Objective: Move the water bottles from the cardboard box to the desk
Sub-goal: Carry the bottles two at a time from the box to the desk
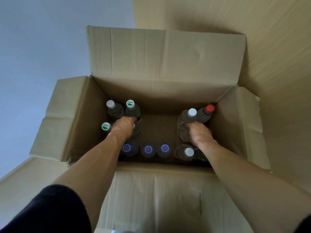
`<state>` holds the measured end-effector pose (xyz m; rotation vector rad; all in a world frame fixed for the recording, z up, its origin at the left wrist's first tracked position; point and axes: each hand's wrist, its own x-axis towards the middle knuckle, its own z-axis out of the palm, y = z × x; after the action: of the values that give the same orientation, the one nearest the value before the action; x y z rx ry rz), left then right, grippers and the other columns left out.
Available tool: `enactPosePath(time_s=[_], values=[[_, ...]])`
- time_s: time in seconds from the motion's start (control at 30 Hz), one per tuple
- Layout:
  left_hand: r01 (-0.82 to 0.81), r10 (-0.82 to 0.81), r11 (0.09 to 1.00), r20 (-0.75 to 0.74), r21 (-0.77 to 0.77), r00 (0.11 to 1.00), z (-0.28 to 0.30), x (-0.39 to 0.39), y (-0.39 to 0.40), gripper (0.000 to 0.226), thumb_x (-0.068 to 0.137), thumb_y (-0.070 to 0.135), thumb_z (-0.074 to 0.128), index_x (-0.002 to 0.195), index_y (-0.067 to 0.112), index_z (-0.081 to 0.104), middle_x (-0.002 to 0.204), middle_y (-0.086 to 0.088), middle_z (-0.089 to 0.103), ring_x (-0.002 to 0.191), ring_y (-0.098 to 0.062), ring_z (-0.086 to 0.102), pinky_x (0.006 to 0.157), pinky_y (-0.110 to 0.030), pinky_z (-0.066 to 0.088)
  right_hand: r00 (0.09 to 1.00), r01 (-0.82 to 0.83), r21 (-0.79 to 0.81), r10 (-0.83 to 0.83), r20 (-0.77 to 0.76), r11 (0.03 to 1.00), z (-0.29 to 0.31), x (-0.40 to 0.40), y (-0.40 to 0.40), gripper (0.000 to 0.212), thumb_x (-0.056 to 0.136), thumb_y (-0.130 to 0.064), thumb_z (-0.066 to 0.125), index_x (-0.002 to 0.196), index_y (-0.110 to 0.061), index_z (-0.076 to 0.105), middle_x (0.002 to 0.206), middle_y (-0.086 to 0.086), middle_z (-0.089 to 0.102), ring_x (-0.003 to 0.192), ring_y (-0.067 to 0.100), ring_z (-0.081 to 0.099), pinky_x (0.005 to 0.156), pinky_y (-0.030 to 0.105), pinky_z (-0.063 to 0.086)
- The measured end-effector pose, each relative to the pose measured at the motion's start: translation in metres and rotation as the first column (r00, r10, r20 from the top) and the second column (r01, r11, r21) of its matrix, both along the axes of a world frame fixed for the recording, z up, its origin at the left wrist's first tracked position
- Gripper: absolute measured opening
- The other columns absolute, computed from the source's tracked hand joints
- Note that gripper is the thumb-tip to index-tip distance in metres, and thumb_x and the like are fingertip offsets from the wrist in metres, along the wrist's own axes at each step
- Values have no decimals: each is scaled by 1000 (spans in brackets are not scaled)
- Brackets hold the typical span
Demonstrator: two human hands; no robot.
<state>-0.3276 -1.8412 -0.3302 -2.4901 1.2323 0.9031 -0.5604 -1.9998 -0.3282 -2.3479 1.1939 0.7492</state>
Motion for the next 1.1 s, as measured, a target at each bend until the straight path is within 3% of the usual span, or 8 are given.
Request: enactPosePath(time_s=[0.23,0.43,0.67,0.83,0.97,1.1], values=[[-20,20,1000,4,-21,1000,3,-9,-4,43,95,13,63,137,22,58,128,-13,62,117,-33,61,94,-42,52,998,61,-30,-61,16,998,4,3,6,35,103,-8,41,128,-15,65,124,14,66,115,33,62,97,40,52],[-11,8,996,-40,-83,999,2,-26,-21,44,89,19,72,131,13,60,127,-15,63,116,-37,62,93,-43,54,998,-46,-64,49,49,997,9,25,18,33,97,-1,42,116,-12,67,113,16,68,108,36,66,87,40,53],[-14,5,991,-74,-130,997,-8,-38,-34,29,89,16,72,116,7,63,120,-16,64,111,-36,64,88,-40,51,988,-133,-64,138,70,989,2,53,29,31,97,3,49,116,-10,68,108,17,69,105,37,68,82,40,55],[-58,23,974,-162,-218,987,-20,-32,-33,51,80,22,82,126,14,61,123,-11,58,112,-31,60,89,-40,49,977,-117,-53,125,175,992,-5,54,29,27,94,-8,58,119,-15,66,111,13,67,107,35,66,81,40,53],[-119,53,964,-268,-238,962,-34,-27,-29,72,71,23,88,135,23,55,129,-8,56,118,-28,58,98,-41,50,972,-58,82,38,230,995,-19,50,18,55,86,-21,75,138,-18,56,130,9,57,122,31,56,98,40,49],[-172,83,957,-346,-233,934,-47,-18,-27,83,64,13,92,138,22,56,134,-7,60,123,-28,58,100,-36,49,955,44,259,-117,274,965,-38,39,10,78,76,-17,85,145,-17,50,141,10,57,133,29,51,109,38,42]])
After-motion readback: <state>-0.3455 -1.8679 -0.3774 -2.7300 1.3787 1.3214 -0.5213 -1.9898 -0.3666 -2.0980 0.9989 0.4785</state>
